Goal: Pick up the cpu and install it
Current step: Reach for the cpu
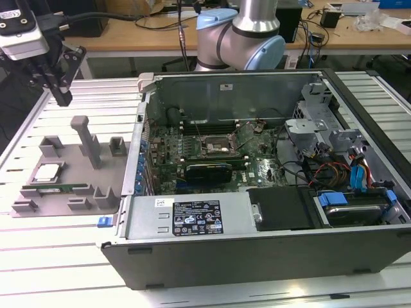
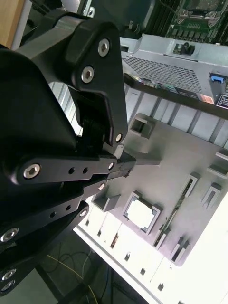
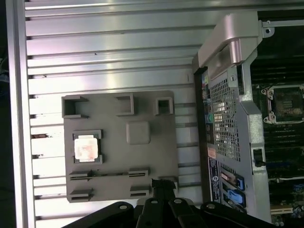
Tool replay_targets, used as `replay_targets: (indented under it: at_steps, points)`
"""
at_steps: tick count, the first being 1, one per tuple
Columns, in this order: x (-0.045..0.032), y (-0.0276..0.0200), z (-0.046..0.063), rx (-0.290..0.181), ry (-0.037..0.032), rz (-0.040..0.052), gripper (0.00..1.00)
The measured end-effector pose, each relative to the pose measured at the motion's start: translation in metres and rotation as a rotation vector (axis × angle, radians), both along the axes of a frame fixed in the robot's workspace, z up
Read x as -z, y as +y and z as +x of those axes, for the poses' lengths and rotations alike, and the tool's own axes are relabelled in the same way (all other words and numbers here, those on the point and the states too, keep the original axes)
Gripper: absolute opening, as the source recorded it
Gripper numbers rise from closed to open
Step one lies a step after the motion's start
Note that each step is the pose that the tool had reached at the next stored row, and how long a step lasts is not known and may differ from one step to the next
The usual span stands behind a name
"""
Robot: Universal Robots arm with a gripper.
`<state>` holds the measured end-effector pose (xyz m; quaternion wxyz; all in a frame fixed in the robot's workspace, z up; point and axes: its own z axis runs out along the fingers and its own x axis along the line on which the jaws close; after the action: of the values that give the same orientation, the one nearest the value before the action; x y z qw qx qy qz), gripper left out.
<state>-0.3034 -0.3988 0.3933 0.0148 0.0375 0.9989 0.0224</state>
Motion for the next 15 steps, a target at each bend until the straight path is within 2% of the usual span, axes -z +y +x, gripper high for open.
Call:
replay_targets:
  at_steps: [10, 15]
  points:
    - [0.0014, 0.0, -0.021, 0.0, -0.0001, 0.0007, 0.11]
    - [0.0155, 0.0, -0.038, 0.0, -0.0001, 0.0006, 0.11]
